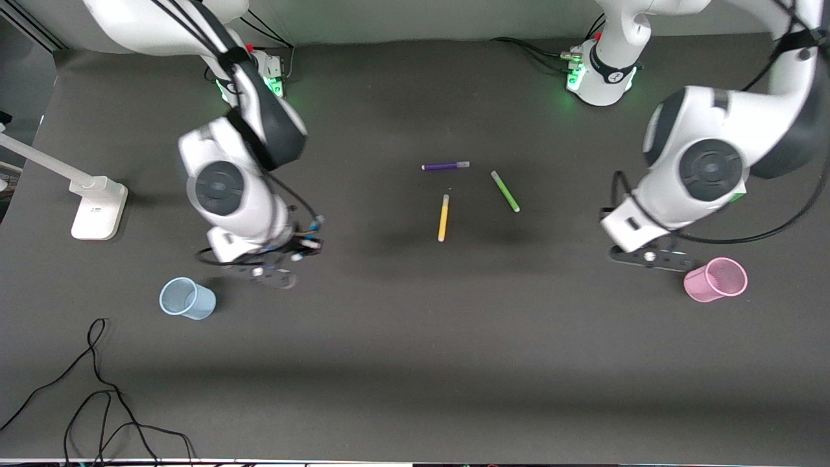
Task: Place pink and blue markers in matching cups
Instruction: 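Carry the blue marker to the blue cup while the left gripper carries pink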
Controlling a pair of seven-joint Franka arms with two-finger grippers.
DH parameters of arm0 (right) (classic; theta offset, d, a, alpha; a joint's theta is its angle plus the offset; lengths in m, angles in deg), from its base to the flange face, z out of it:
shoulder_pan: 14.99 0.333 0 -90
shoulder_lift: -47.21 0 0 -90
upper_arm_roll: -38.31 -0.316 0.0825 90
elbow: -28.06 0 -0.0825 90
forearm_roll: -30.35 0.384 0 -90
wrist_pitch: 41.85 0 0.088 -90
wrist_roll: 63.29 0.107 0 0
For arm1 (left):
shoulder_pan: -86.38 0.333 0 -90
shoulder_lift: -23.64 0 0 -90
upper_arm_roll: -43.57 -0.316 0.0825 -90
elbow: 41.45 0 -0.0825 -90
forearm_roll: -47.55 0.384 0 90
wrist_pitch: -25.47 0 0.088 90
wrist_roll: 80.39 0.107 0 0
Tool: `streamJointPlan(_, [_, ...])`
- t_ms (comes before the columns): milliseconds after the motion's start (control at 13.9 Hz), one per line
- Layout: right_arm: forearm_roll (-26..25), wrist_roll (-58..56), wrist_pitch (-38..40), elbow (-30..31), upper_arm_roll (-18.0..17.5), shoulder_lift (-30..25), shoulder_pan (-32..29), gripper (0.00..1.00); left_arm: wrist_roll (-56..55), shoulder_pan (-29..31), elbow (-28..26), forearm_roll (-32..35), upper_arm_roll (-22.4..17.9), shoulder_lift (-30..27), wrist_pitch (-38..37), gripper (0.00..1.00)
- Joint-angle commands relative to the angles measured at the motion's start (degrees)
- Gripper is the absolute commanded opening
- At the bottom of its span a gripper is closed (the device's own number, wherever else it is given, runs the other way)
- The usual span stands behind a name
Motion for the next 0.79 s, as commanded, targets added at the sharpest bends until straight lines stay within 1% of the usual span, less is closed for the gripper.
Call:
streamJointPlan(0, [-1.47,-16.46,-1.01,2.93,9.26,-5.12,0.29,0.00,17.68,7.52,0.28,2.08,0.40,-0.66,1.80,0.00])
streamJointPlan(72, [-1.38,-21.92,-2.58,3.98,12.34,-6.35,0.29,0.00,24.46,10.77,0.02,2.08,0.49,-0.92,4.34,0.00])
streamJointPlan(215, [-2.43,-26.79,-8.45,8.44,15.96,-8.90,0.29,0.00,35.90,16.57,-0.68,1.55,0.58,-0.83,8.91,0.00])
streamJointPlan(359, [-7.51,-29.44,-16.01,12.23,18.77,-9.70,0.29,0.00,43.65,20.10,-3.57,0.76,0.58,-1.01,15.40,0.00])
streamJointPlan(431, [-10.06,-30.67,-20.92,14.68,20.35,-9.70,0.29,0.00,47.77,22.29,-5.24,-2.03,0.66,-1.01,19.61,0.00])
streamJointPlan(503, [-11.65,-32.33,-26.79,17.58,22.11,-9.78,0.29,0.00,53.56,24.14,-6.82,-7.45,0.58,-0.66,23.22,0.00])
streamJointPlan(575, [-12.27,-34.00,-32.42,20.05,23.43,-9.61,0.29,0.00,61.19,26.25,-9.18,-14.12,0.58,-0.22,27.26,0.00])
streamJointPlan(646, [-12.28,-34.63,-36.39,21.55,24.23,-9.18,0.29,0.00,68.14,27.92,-11.03,-19.32,0.58,0.48,30.78,0.00])
streamJointPlan(718, [-12.28,-34.72,-40.26,22.87,24.32,-8.47,0.20,0.00,74.99,29.16,-11.49,-22.85,0.49,1.70,32.56,0.00])
